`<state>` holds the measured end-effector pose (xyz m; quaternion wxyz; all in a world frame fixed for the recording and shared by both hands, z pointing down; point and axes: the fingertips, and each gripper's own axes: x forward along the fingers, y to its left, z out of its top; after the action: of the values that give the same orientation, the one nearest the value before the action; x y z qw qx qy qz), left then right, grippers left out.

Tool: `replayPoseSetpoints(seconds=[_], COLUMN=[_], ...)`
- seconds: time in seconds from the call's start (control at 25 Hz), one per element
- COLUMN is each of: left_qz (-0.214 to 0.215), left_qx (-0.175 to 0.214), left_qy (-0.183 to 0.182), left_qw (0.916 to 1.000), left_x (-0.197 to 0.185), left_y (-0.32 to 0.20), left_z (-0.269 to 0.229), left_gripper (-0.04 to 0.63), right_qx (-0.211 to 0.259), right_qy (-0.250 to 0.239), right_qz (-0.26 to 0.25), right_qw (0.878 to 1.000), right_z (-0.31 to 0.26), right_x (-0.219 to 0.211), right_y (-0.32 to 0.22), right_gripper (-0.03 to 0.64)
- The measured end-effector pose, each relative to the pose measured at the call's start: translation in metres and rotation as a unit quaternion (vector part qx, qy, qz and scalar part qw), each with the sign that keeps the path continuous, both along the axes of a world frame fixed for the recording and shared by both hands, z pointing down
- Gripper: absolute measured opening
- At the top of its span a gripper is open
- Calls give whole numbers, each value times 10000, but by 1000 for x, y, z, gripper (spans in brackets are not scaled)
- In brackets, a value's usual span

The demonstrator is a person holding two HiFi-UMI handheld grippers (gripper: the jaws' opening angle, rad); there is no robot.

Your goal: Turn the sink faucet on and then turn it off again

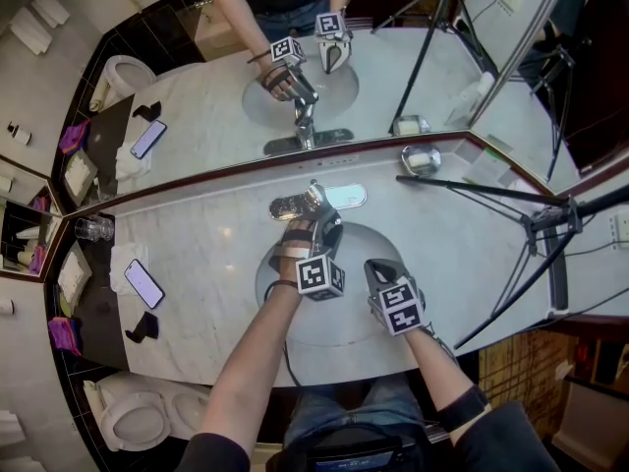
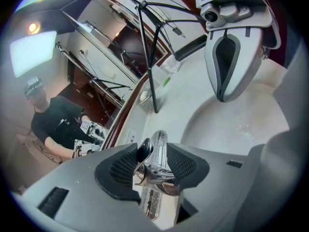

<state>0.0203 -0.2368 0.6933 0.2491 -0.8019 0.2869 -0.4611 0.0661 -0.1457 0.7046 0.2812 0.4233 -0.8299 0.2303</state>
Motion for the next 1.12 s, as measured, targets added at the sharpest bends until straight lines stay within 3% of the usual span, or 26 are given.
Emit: replayPoseSetpoints(seconds=[0.4, 0.52, 0.64, 0.8, 0.92, 1.0, 1.12], left_qz=[-49, -224, -480, -619, -898, -1066, -1419], left_qx=[-7, -91, -186, -129, -77, -161, -562], left_qy=[-41, 115, 401, 513, 823, 1119, 1830], left_qw=[10000, 9996, 9979, 9967, 9925, 9879, 9712], left_x=[1, -1, -7, -21, -35, -43, -55], left_y=[-2, -3, 2, 23, 40, 54, 77], left_z=[0, -4, -16, -35, -59, -76, -99], left_gripper=[164, 166, 126, 85, 9, 5, 5], right_qx=[11, 52, 131, 252, 368, 438, 540], right_qy=[33, 36, 55, 78, 85, 82, 80], right_qz=[55, 58, 80, 82, 42, 4, -41], right_qw=[10000, 10000, 9999, 9996, 9993, 9990, 9985], right_z=[-2, -6, -17, -35, -50, -61, -76], right_x=[10, 13, 18, 22, 19, 14, 6], right_y=[5, 7, 9, 9, 12, 15, 21], right_gripper=[17, 17, 17, 17, 17, 17, 17])
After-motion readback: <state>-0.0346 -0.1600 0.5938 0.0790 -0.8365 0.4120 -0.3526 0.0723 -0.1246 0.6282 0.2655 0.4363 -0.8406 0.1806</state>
